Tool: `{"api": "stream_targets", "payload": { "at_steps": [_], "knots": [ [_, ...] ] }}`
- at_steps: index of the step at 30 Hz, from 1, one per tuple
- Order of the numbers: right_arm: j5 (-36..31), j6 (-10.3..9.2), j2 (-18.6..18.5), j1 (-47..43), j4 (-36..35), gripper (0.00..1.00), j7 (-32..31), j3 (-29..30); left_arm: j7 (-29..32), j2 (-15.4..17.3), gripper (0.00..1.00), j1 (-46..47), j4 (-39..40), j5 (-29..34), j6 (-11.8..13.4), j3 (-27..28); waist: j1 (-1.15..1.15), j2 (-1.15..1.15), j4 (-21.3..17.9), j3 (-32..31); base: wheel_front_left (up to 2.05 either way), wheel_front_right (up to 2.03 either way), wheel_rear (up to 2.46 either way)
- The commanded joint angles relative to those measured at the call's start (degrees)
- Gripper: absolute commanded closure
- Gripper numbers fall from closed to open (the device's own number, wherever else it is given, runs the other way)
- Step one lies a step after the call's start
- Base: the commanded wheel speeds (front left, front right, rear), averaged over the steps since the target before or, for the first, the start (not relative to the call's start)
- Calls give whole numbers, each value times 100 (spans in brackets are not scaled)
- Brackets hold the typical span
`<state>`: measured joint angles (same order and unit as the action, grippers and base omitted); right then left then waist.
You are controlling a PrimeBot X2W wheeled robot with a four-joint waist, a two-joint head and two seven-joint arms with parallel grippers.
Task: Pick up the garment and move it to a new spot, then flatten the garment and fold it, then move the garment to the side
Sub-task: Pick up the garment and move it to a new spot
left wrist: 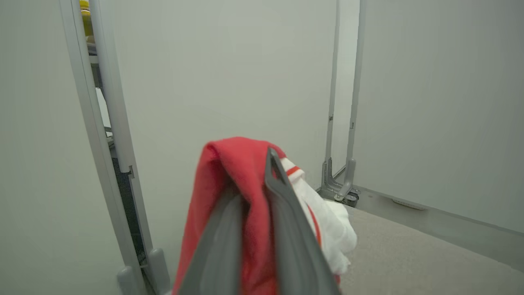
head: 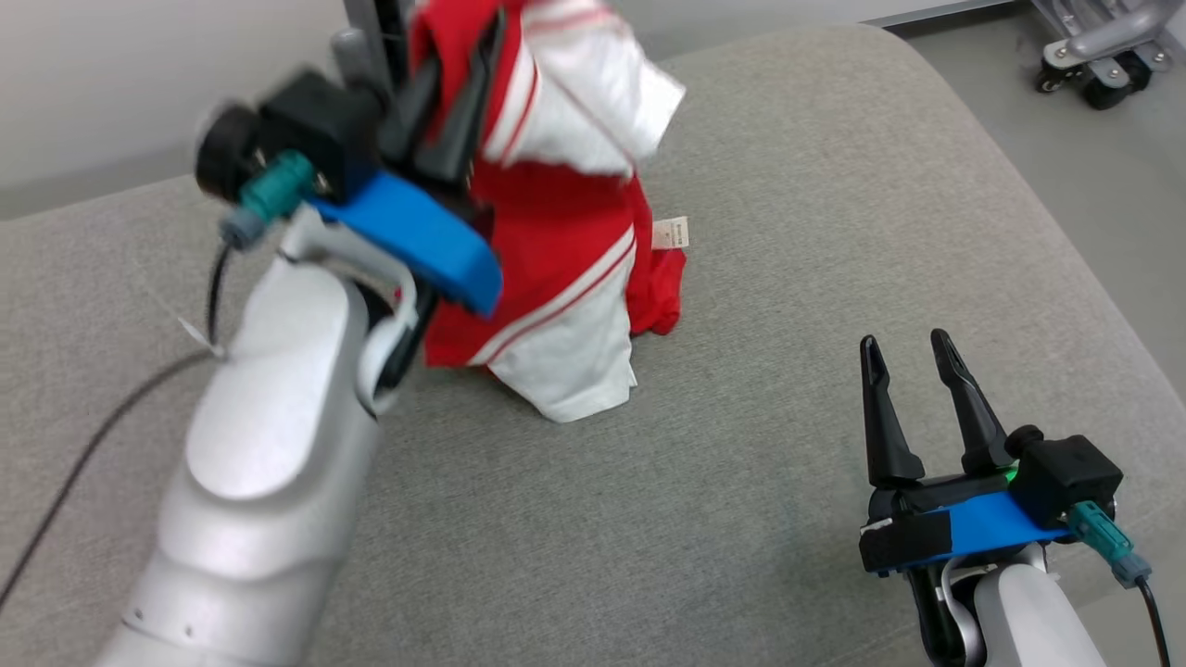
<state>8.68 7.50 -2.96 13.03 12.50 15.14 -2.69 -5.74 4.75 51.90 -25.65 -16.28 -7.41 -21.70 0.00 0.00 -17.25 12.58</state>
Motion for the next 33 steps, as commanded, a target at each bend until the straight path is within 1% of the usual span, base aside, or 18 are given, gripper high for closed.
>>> {"api": "stream_targets", "payload": {
  "at_steps": [1, 11, 17, 18, 19, 25, 30, 33],
  "knots": [
    [-5, -2, 14, 28, -19, 0, 2, -3, -64, -9, 100, -196, -78, -51, -2, -37, 0, 0, 86, 35, 0, 0, 0],
    [-163, -2, 11, 13, 0, 0, 2, 21, -473, -148, 100, -1802, -892, -406, 83, -559, 0, 0, 516, 48, 0, 0, 0],
    [-199, -2, 11, -17, 20, 0, 2, 73, -618, -170, 100, -2286, -1193, -561, 130, -822, 0, 0, 690, 27, 0, 0, 0],
    [-211, -2, 11, -25, 27, 0, 2, 83, -647, -169, 90, -2300, -1210, -595, 138, -844, 0, 0, 723, 16, 0, 0, 0],
    [-215, -2, 12, -28, 36, 0, 2, 89, -685, -170, 0, -2294, -1215, -615, 162, -862, 0, 0, 758, -3, 0, 0, 0],
    [-267, -2, 11, -133, 86, 0, 2, 122, -880, -147, 0, -2252, -1081, -642, 323, -778, 0, 0, 1016, -193, 0, 0, 0],
    [-302, -2, 11, -205, 83, 0, 2, 144, -950, 83, 0, -2462, -712, -591, 488, -474, 0, 0, 1255, -377, 0, 0, 0],
    [-336, -2, 10, -265, 66, 0, 3, 153, -948, 243, 0, -2615, -247, -512, 611, -134, 0, 0, 1389, -479, 0, 0, 0]
  ]
}}
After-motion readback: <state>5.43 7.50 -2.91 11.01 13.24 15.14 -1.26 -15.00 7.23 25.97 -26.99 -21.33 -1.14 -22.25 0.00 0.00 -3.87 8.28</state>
